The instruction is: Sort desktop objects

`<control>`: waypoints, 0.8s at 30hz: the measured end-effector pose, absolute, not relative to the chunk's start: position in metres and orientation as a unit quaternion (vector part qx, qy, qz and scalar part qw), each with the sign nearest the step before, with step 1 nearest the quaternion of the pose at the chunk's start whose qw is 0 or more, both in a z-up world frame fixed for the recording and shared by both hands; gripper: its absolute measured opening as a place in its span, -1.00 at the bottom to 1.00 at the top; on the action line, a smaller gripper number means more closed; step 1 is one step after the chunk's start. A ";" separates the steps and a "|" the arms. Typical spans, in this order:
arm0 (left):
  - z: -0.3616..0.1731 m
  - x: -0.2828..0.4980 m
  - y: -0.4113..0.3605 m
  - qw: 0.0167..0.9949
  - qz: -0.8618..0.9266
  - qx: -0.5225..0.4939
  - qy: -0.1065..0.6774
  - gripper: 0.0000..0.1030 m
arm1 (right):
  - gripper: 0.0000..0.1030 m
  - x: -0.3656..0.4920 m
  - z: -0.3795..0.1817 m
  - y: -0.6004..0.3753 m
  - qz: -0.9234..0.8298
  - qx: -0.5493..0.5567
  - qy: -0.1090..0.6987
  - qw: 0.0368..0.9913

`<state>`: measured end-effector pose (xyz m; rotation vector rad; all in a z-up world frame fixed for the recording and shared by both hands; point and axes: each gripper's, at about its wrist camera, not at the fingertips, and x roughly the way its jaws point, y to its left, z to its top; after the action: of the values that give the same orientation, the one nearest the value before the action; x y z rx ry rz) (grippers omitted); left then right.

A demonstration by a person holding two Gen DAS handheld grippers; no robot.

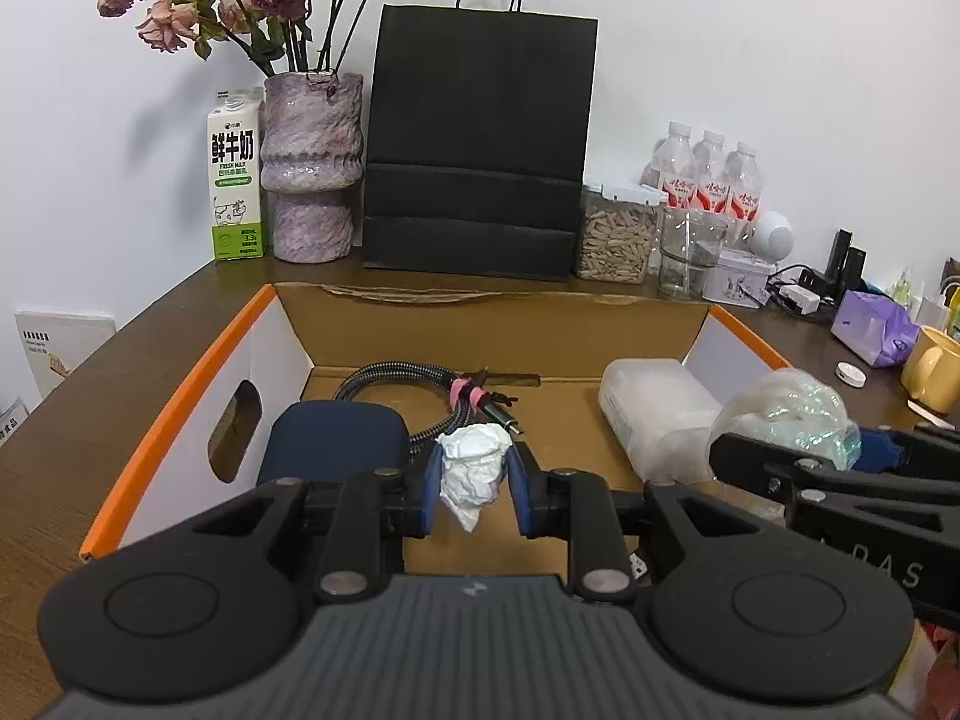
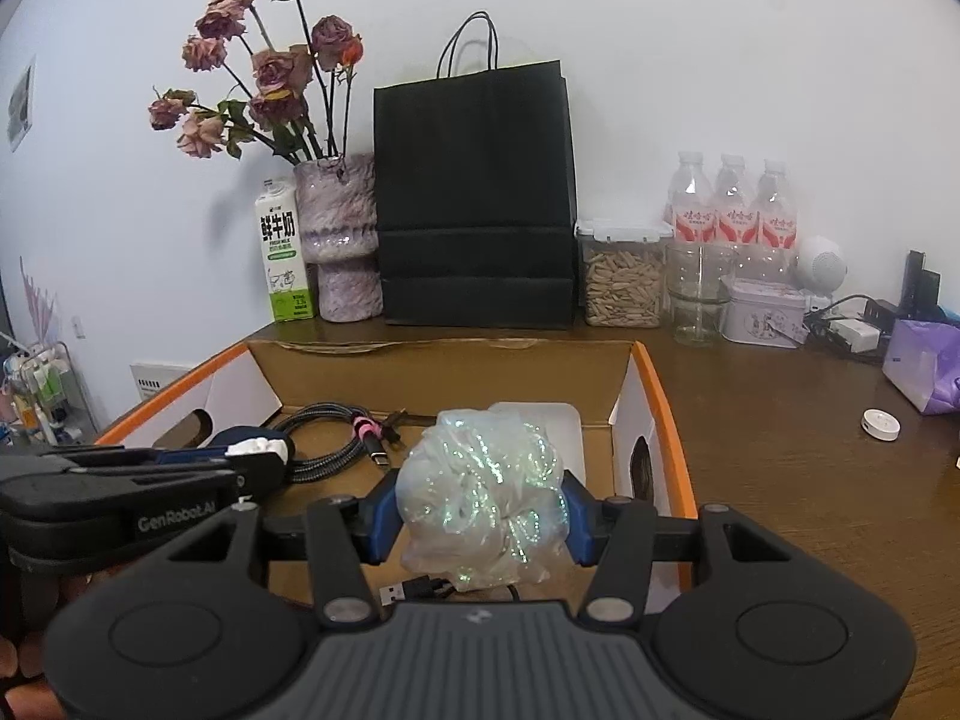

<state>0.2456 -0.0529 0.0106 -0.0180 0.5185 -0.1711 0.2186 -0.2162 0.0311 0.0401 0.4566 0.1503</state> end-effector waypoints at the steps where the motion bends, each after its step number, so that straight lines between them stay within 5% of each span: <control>1: 0.010 0.245 -0.054 0.963 -0.080 -0.006 0.256 -0.51 | 0.09 0.218 0.031 -0.216 0.070 0.016 0.226 0.971; 4: 0.011 0.243 -0.053 0.966 -0.075 -0.004 0.249 -0.14 | 0.54 0.215 0.033 -0.216 0.066 0.015 0.218 0.974; 6: 0.014 0.241 -0.051 0.969 -0.071 -0.009 0.238 0.55 | 0.94 0.211 0.036 -0.217 0.063 0.017 0.204 0.977; 8: 0.016 0.240 -0.049 0.973 -0.046 -0.008 0.224 1.00 | 1.00 0.207 0.038 -0.219 0.058 0.024 0.193 0.979; 24: 0.023 0.231 -0.046 0.978 -0.037 -0.006 0.206 1.00 | 1.00 0.202 0.042 -0.220 0.057 0.024 0.183 0.981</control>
<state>0.2312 -0.0458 0.0228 -0.0129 0.4142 -0.0751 0.2019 -0.2198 0.0419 0.0484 0.3692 0.1141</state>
